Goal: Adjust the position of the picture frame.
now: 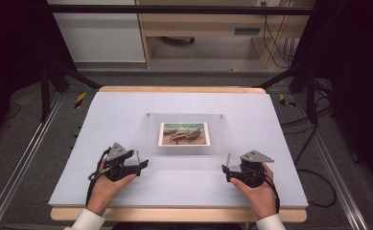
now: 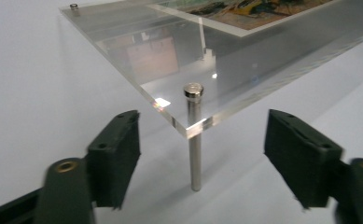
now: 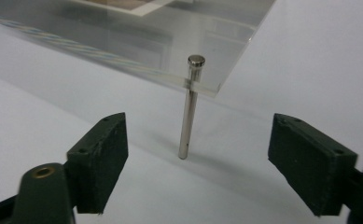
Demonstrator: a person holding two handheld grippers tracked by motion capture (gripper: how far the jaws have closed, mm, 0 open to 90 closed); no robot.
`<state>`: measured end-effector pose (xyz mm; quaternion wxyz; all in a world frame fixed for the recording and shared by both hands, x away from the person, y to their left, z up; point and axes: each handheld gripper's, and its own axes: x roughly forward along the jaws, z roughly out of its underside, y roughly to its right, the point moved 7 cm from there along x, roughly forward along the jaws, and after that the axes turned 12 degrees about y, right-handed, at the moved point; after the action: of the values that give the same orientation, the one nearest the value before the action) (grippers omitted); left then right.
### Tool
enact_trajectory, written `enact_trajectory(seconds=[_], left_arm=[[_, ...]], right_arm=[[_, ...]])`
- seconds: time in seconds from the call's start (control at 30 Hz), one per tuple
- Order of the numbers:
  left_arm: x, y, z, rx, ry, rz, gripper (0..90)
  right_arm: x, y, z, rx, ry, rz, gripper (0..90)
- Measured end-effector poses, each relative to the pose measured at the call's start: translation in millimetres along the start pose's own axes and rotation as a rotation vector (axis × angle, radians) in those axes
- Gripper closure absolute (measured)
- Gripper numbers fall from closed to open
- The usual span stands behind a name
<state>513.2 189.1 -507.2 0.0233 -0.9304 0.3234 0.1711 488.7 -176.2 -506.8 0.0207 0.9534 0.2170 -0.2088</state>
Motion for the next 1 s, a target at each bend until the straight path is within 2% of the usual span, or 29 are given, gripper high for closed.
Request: enact_trajectory(seconds=[0.13,0.3,0.37,0.43,0.47,0.5,0.53,0.7,0.73,0.77,0.8,0.83,0.87,0.97,1.0], left_arm=[[-8.9,3.9,-4.4,-0.024,0.015,0.026,10.9],[-15.7,2.7,-13.2,-0.065,0.064,0.045,6.6],[-17.0,-2.0,-16.5,-0.085,0.084,0.034,6.6],[-17.6,-2.7,-18.4,-0.079,0.089,0.031,6.6],[-19.4,-4.7,-23.7,-0.06,0.111,0.016,6.6],[-19.4,-4.7,-23.7,-0.06,0.111,0.016,6.6],[-19.8,-7.2,-28.9,-0.041,0.124,-0.002,6.6],[-14.8,-13.1,-39.5,-0.039,0.133,-0.021,6.8],[-8.5,-15.1,-43.7,-0.042,0.127,-0.021,7.2],[-8.5,-15.1,-43.7,-0.042,0.127,-0.021,7.6],[-0.1,-16.8,-45.5,-0.036,0.11,-0.019,7.8],[-0.1,-16.8,-45.5,-0.036,0.11,-0.019,8.2],[6.7,-17.8,-46.9,-0.058,0.114,-0.013,8.6],[9.0,-17.2,-45.5,-0.074,0.123,-0.006,8.5],[9.5,-15.8,-39.7,-0.08,0.11,-0.003,8.3]], right_arm=[[-1.7,-0.5,-4.2,0.004,0.01,-0.014,13.4],[-2.3,-2.2,-10.9,-0.014,0.036,-0.029,10.6],[-2.9,-1.8,-18.5,-0.042,0.081,-0.023,10.3],[-3.4,-2.5,-21.2,-0.046,0.092,-0.025,9.8],[-3.5,-1.9,-27.4,-0.053,0.109,-0.018,10.0],[-2.8,-0.8,-30.5,-0.061,0.119,-0.013,10.3],[-1.9,-0.1,-33.2,-0.063,0.123,-0.01,11.1],[2.8,4.2,-44.1,-0.088,0.113,0.011,14.4],[5.5,5.1,-52.3,-0.083,0.112,0.004,14.8],[5.5,5.1,-52.3,-0.083,0.112,0.004,14.8],[10.4,6.7,-59.7,-0.086,0.111,0.003,15.5],[14.1,7.4,-62.2,-0.084,0.105,0.001,16.0],[18.0,7.8,-64.2,-0.077,0.096,-0.008,16.5],[25.1,9.0,-66.6,-0.06,0.087,-0.016,18.0],[29.5,10.2,-66.8,-0.047,0.103,-0.018,19.5]])
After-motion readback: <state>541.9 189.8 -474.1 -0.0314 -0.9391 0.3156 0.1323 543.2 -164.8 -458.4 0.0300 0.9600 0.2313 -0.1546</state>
